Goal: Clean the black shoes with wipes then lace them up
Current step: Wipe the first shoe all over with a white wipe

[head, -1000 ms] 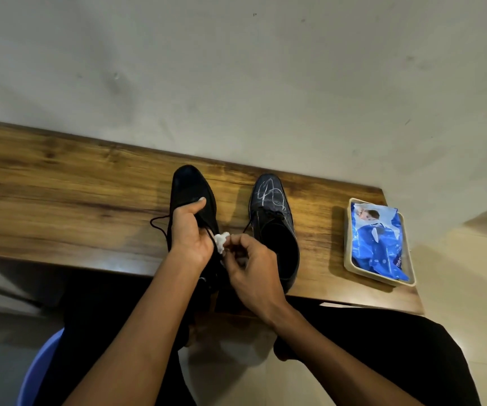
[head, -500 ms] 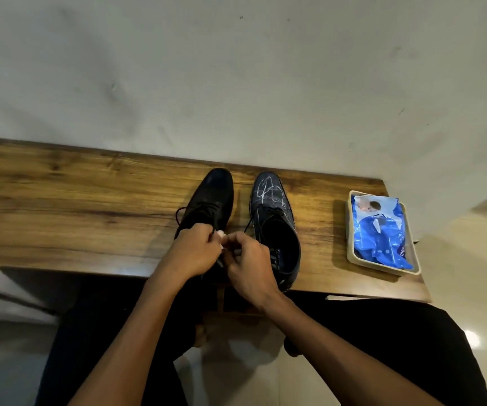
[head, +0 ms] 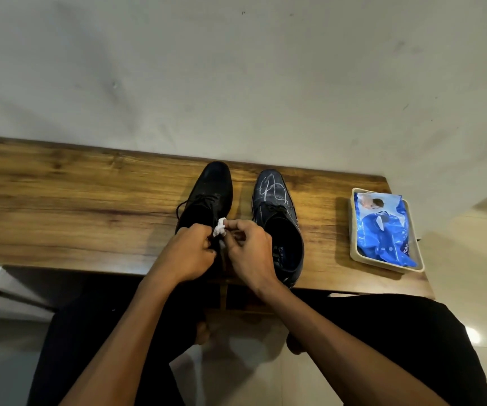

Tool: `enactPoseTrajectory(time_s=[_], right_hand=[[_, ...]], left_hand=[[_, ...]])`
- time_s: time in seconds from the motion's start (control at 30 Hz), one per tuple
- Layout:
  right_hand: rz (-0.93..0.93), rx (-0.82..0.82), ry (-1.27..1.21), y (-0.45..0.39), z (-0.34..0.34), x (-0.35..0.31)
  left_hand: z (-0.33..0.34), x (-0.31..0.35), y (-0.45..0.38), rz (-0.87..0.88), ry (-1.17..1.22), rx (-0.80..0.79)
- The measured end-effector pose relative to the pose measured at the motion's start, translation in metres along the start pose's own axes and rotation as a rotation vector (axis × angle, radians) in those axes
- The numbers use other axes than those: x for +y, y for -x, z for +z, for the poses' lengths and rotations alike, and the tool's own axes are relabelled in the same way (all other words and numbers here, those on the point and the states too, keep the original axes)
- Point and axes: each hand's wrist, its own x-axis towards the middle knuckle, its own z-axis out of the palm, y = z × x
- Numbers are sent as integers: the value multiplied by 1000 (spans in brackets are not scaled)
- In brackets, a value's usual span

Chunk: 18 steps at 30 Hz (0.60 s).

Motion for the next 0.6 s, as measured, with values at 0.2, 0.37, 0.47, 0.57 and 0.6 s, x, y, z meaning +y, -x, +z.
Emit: enactPoseTrajectory(time_s=[0.2,0.37,0.47,0.57,0.6], right_hand=[[-309,-8,144,-15,-28,-33],[-478,-102,302,-12,-52,-53],[-563,-122,389,1,-62,-56],[-591,-107,447,7,-74,-57],[-582,-84,456,5,-78,-58]], left_hand=[[-22,9,17,35,815,-43],[-26,16,24,58,1167,-39],[-28,22,23,20,1331,-11],[-28,25,20,-2,1446,39],[-28,27,20,-5,1477,61]])
